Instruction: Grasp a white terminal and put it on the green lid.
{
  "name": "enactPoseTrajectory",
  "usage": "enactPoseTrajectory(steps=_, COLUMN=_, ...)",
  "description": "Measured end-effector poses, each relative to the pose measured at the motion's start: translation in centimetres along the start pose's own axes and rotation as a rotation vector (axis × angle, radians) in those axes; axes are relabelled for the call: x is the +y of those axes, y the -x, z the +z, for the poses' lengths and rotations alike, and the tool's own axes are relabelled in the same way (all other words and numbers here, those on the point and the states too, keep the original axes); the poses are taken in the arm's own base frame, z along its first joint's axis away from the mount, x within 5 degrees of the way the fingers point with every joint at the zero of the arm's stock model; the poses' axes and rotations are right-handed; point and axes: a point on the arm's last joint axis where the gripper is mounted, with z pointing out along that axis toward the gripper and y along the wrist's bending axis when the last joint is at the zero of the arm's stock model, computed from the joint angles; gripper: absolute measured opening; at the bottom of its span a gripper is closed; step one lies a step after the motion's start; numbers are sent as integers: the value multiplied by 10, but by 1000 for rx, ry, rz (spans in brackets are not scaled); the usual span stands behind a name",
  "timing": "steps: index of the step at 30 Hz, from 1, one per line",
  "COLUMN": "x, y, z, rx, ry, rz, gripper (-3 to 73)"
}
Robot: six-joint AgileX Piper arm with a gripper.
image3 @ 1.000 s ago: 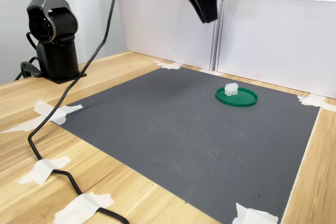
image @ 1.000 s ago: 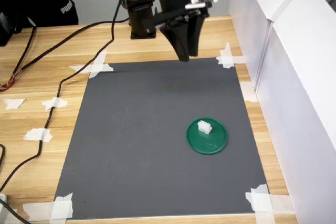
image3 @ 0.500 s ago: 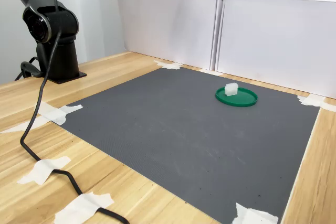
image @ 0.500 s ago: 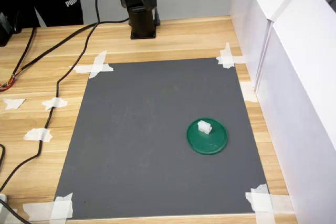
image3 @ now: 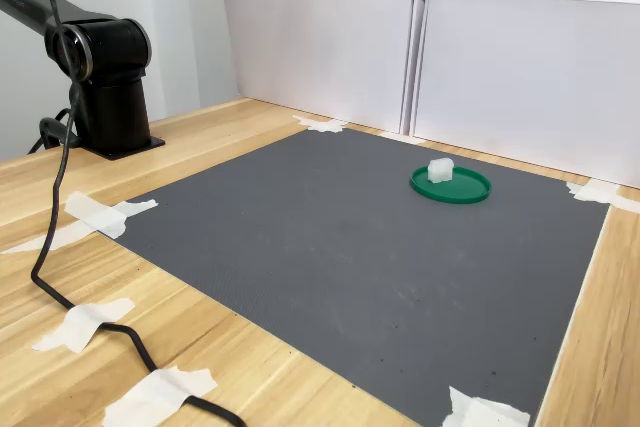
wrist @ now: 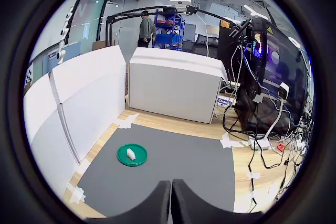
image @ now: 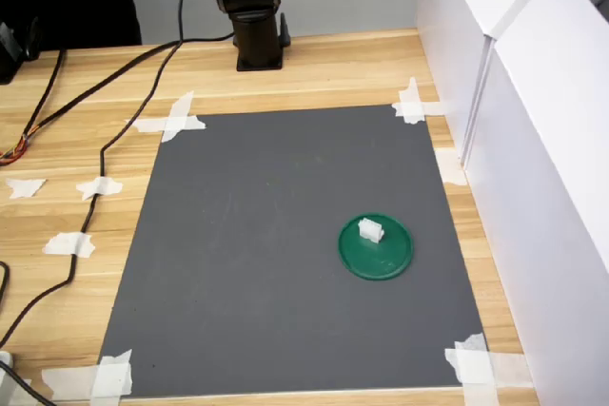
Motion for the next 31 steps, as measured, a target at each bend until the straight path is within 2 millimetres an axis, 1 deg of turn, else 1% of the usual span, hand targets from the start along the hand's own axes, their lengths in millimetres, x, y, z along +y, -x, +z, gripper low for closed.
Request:
enactPoseTrajectory(steps=8, x=6, y=-34, z=-3, rx=17, ry=6, rz=2, gripper=-16)
enactPoseTrajectory(steps=11, x=7, y=-44, z=-3, rx=4, ry=0, rz=2, gripper=-16)
enactPoseTrajectory(steps=15, x=8, y=-52, z=-7, rx=-57, ry=-25, rz=3, gripper=-16)
enactPoseTrajectory(steps=18, x=8, y=-55, z=-6, rx=-74, ry=-34, rz=5, gripper=-16)
enactPoseTrajectory(steps=27, x=11, y=-76, z=9, rx=-16, ry=-26, rz=11, gripper=-16)
enactPoseTrajectory(steps=31, x=11, y=-80, z=11, rx=-1, ry=-24, rz=11, gripper=-16)
